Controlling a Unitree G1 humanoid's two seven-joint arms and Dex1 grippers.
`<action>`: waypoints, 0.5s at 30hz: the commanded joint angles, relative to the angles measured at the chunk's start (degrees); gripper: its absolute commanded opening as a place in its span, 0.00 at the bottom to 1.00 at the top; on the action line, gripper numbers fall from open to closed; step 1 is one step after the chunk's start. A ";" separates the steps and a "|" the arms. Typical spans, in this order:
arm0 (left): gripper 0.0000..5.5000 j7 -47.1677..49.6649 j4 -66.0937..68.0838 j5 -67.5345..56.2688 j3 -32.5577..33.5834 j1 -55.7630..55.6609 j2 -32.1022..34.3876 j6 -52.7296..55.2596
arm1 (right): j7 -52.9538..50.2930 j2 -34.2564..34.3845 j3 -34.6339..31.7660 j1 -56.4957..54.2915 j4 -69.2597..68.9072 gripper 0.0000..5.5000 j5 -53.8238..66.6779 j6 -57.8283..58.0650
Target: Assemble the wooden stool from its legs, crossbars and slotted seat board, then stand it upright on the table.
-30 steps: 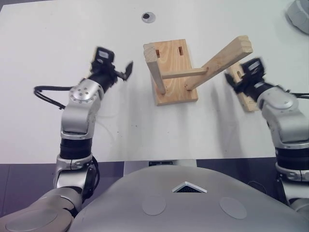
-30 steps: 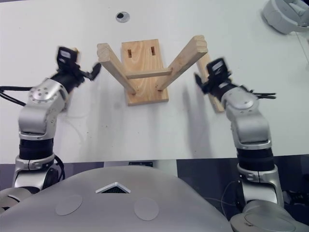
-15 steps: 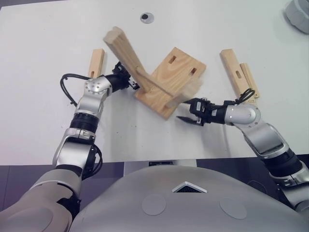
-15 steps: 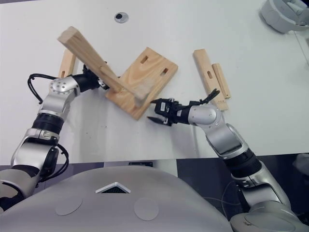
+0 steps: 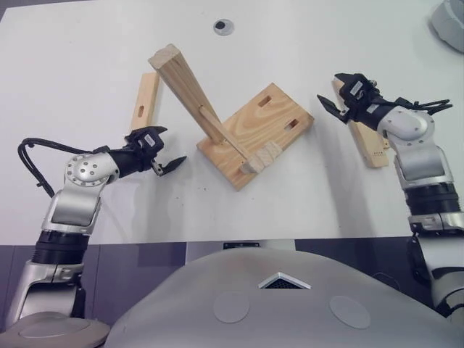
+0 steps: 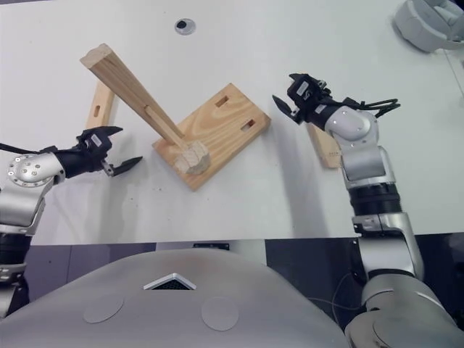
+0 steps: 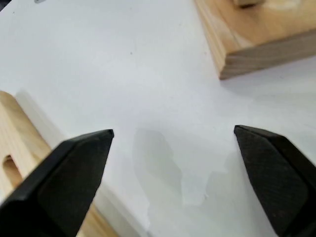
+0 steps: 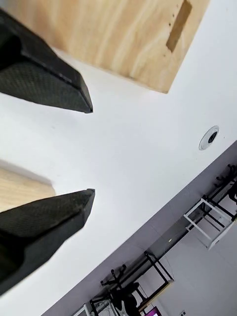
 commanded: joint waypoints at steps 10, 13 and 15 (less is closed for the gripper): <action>0.82 14.54 22.37 11.61 -12.02 -23.64 -14.93 -6.70 | 21.29 -5.51 2.11 5.38 -1.87 0.52 5.64 -4.41; 0.82 23.15 39.82 12.30 -10.64 -33.52 -21.81 -17.78 | 25.92 -10.82 0.30 15.95 -19.46 0.52 10.34 3.81; 0.82 27.14 45.63 11.23 -7.42 -36.60 -21.94 -22.47 | 25.61 -13.22 -1.93 20.31 -27.26 0.52 11.34 8.91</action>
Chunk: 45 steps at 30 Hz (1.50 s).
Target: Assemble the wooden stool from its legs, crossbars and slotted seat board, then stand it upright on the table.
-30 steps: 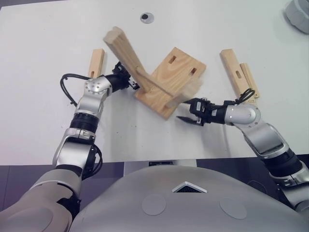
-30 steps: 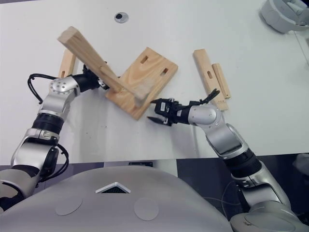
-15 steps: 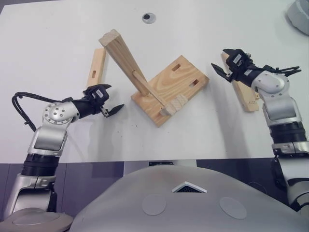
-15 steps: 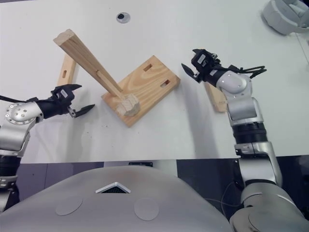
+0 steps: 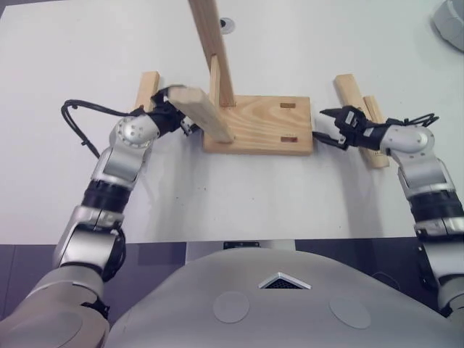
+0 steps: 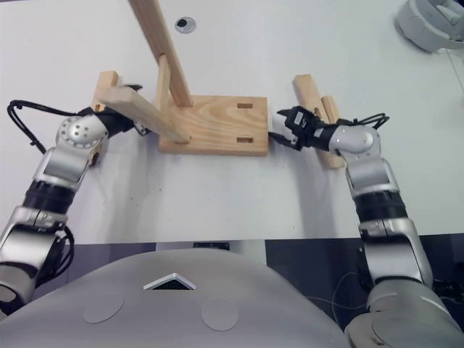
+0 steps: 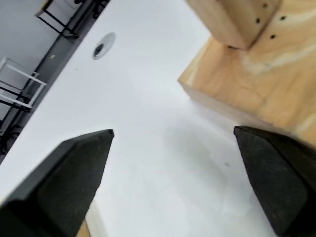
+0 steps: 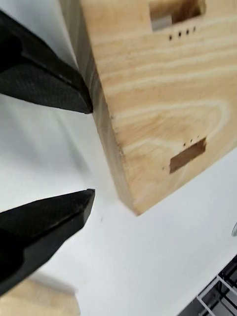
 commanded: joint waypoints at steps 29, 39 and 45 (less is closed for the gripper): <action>0.82 0.65 -8.37 -0.79 1.03 5.60 -4.27 3.91 | -1.70 5.35 0.42 -3.54 -2.53 0.52 -2.75 -0.18; 0.82 3.28 -33.10 -8.76 16.25 13.72 -0.41 10.74 | -19.69 9.06 -17.19 0.01 -12.80 0.52 2.86 5.84; 0.82 10.95 -43.19 -11.59 21.41 21.08 -5.97 24.13 | -24.24 5.20 -25.27 5.19 -7.40 0.52 3.91 17.74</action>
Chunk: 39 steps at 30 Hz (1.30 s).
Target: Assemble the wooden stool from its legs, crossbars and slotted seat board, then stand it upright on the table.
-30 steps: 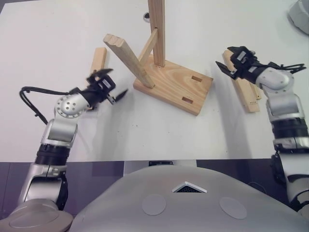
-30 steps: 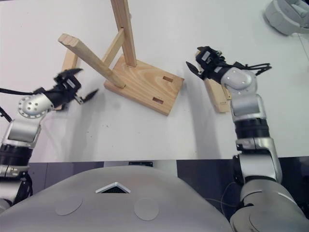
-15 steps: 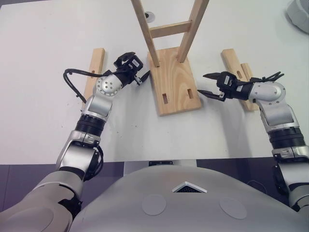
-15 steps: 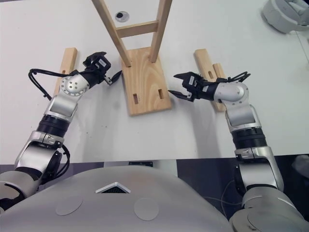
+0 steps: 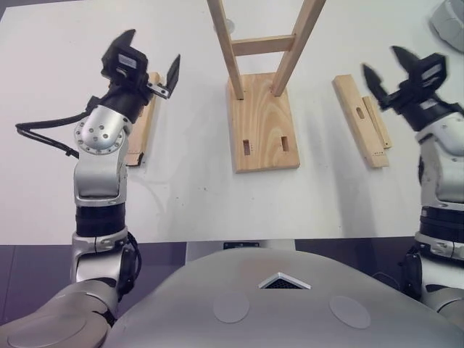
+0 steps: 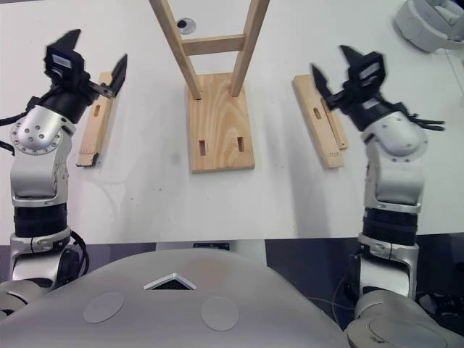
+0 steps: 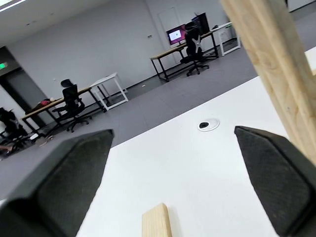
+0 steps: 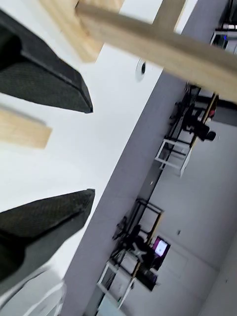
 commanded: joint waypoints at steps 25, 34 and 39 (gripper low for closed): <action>0.82 3.51 -4.54 1.45 -1.74 4.17 -0.56 14.35 | -3.47 -1.74 4.02 4.20 7.11 0.49 -4.53 22.46; 0.82 3.83 -5.37 0.91 -1.53 4.33 -0.89 15.07 | -2.57 0.88 2.12 4.51 7.98 0.25 0.33 25.42; 0.82 3.75 -8.31 -6.88 4.76 1.38 -4.70 15.03 | -8.07 2.32 -2.09 -1.21 2.74 0.24 -0.30 11.65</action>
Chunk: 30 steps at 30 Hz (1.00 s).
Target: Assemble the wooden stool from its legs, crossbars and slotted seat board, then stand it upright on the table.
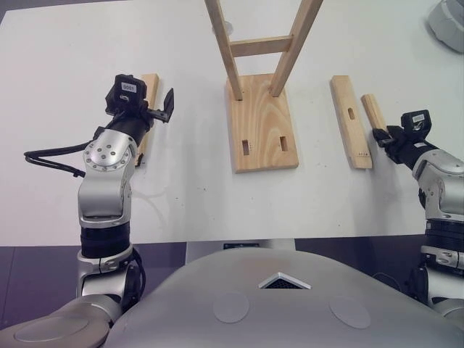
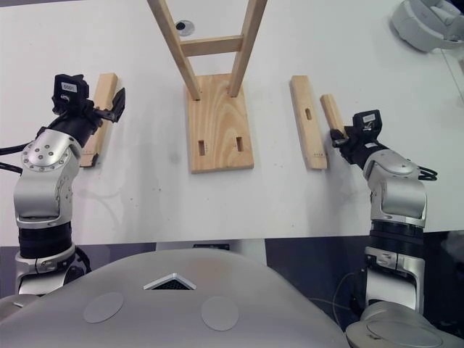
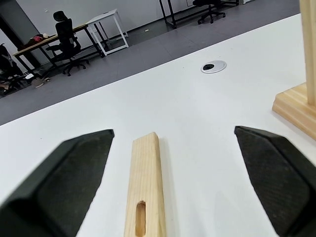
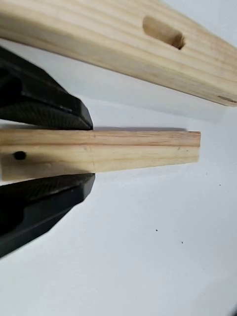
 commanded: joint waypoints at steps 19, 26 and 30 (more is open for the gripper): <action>0.79 28.25 -8.74 -65.34 8.49 -43.48 -19.15 18.24 | 2.92 6.37 18.36 -36.83 -34.11 0.24 3.07 -14.40; 0.54 30.03 -8.26 -67.48 7.09 -43.37 -16.77 15.38 | 3.00 6.64 18.33 -35.90 -35.08 0.24 3.15 -13.27; 0.43 30.94 -8.40 -69.59 5.87 -42.98 -16.02 14.64 | 3.16 6.94 18.66 -36.10 -35.29 0.24 3.31 -12.68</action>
